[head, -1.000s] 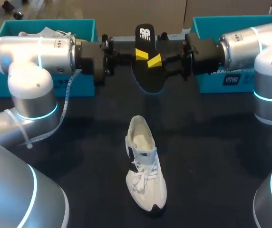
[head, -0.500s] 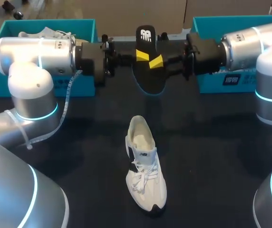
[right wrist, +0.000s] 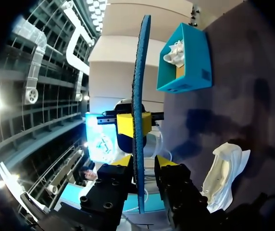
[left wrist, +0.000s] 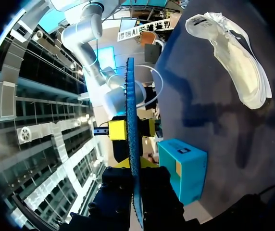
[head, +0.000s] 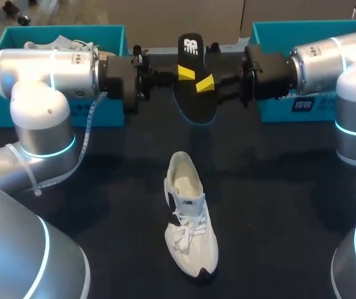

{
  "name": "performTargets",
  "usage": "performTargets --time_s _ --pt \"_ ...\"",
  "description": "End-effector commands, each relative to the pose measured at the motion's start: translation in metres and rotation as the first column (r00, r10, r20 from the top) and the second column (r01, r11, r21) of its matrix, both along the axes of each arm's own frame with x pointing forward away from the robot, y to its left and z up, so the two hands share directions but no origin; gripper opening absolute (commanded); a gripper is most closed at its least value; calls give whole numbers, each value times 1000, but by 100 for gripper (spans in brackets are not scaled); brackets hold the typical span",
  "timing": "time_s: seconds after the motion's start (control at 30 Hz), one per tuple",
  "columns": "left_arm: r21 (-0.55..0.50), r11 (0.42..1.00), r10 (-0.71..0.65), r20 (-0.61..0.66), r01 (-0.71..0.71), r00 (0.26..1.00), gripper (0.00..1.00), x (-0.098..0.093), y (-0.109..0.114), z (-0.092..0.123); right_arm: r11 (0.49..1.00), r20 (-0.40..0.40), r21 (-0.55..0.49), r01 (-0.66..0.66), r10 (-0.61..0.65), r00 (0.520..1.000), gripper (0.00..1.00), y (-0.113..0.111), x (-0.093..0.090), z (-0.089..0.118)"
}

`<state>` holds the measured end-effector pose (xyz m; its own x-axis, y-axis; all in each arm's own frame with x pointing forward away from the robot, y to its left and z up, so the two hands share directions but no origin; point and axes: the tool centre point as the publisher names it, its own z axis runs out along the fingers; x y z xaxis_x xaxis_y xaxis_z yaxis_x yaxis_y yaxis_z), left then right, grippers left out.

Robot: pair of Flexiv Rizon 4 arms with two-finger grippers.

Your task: Take the shoe out of the shoebox, open the shoe tongue, remove and reinsert the insole, then place the shoe into the shoebox

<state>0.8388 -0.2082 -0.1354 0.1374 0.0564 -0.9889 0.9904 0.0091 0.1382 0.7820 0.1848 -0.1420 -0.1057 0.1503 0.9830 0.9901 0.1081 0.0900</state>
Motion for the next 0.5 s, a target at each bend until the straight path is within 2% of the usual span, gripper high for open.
performTargets --time_s 0.03,0.5 --pt "-1 1000 3 1 -3 1000 0 -1 -1 -1 1000 -2 -6 -2 2 1000 26 2 0 0" --pt "-1 1000 3 1 -3 1000 0 -1 -1 -1 1000 2 3 4 -4 1000 24 5 3 0"
